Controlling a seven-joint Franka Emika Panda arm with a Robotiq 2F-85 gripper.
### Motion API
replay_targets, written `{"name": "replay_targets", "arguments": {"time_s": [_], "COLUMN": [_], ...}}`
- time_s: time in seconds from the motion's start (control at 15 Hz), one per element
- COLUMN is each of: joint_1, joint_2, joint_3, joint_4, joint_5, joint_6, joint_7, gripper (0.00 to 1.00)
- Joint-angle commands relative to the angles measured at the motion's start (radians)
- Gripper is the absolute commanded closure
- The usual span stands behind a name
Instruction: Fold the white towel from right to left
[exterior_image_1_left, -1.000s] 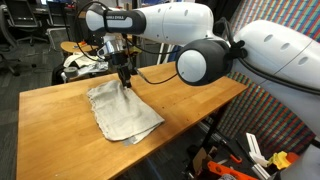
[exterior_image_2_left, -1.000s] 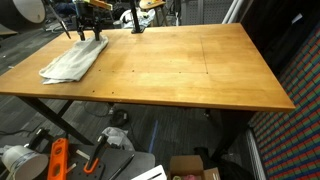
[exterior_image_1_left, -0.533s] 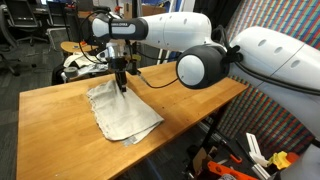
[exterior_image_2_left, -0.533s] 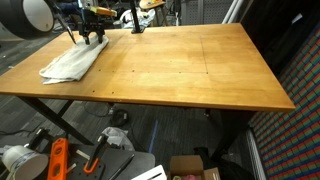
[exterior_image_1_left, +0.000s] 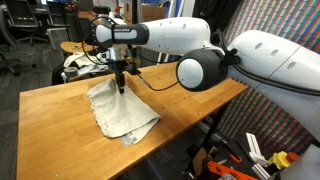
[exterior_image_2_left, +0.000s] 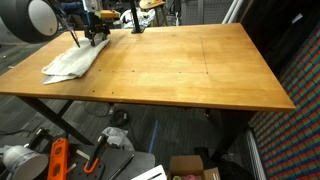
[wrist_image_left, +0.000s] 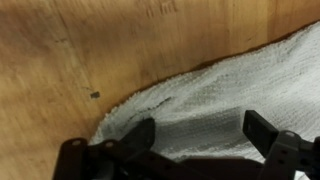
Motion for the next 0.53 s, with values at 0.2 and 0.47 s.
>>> {"name": "replay_targets", "arguments": {"time_s": [0.2,0.47], "joint_1": [0.0,-0.012], "joint_2": [0.006,-0.023], "joint_3": [-0.024,-0.032], "joint_4": [0.011,-0.005], "joint_5": [-0.031,-0.054], "joint_6": [-0.036,-0.106], "joint_7": [-0.055,-0.163], "gripper": [0.0,0.0]}}
